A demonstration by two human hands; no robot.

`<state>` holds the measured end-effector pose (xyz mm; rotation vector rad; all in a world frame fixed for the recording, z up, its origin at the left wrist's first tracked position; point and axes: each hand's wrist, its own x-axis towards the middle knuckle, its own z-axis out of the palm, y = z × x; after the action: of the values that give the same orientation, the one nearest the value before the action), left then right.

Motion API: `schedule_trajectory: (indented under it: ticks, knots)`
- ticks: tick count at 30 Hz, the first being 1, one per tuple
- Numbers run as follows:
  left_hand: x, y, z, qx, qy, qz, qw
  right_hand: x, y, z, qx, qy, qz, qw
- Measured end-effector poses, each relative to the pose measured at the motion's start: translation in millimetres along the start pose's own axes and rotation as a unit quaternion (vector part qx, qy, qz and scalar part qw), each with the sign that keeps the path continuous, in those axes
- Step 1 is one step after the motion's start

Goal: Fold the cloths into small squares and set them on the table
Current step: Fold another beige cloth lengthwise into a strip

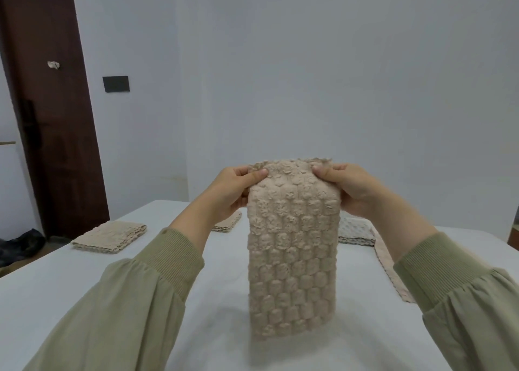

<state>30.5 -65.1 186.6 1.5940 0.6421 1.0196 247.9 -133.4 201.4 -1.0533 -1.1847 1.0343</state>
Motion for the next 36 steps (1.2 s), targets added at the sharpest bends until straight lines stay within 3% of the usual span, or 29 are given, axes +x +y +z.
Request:
schedule_trajectory:
  ticks: [4, 9, 12, 14, 17, 20, 26, 30, 36]
  knots:
    - [6.6, -17.9, 2.8, 0.098, 0.011, -0.054, 0.994, 14.4, 20.5, -9.9, -0.104, 0.037, 0.085, 0.990]
    - [30.2, -65.7, -0.6, 0.336, 0.096, -0.055, 0.935, 42.5, 77.9, -16.6, -0.366, 0.120, 0.027, 0.923]
    - [41.3, -93.1, 1.7, 0.395, 0.122, -0.086, 0.906, 57.2, 107.4, -13.3, -0.372, 0.131, 0.031, 0.918]
    - [47.6, -113.4, 2.8, 0.348, 0.134, -0.109, 0.922, 65.0, 124.9, -9.8, -0.378, 0.140, 0.037, 0.914]
    - [56.7, -142.5, 2.6, 0.197, 0.175, -0.110, 0.958, 74.1, 145.3, -2.9, -0.253, 0.153, 0.013, 0.955]
    - [63.0, -164.5, -1.6, 0.149, 0.213, -0.063, 0.964, 80.4, 161.2, -3.1, -0.216, 0.167, -0.039, 0.961]
    - [29.6, -192.1, 12.6, 0.006, 0.210, -0.099, 0.973, 49.8, 194.7, -5.6, -0.229, 0.149, -0.021, 0.962]
    - [2.6, -199.3, 13.3, -0.016, 0.181, -0.101, 0.978, 20.3, 213.6, -8.7, -0.273, 0.168, -0.024, 0.947]
    - [-29.5, -176.4, 15.8, -0.026, 0.134, -0.136, 0.981, -13.1, 197.0, -2.3, -0.187, 0.183, -0.065, 0.963]
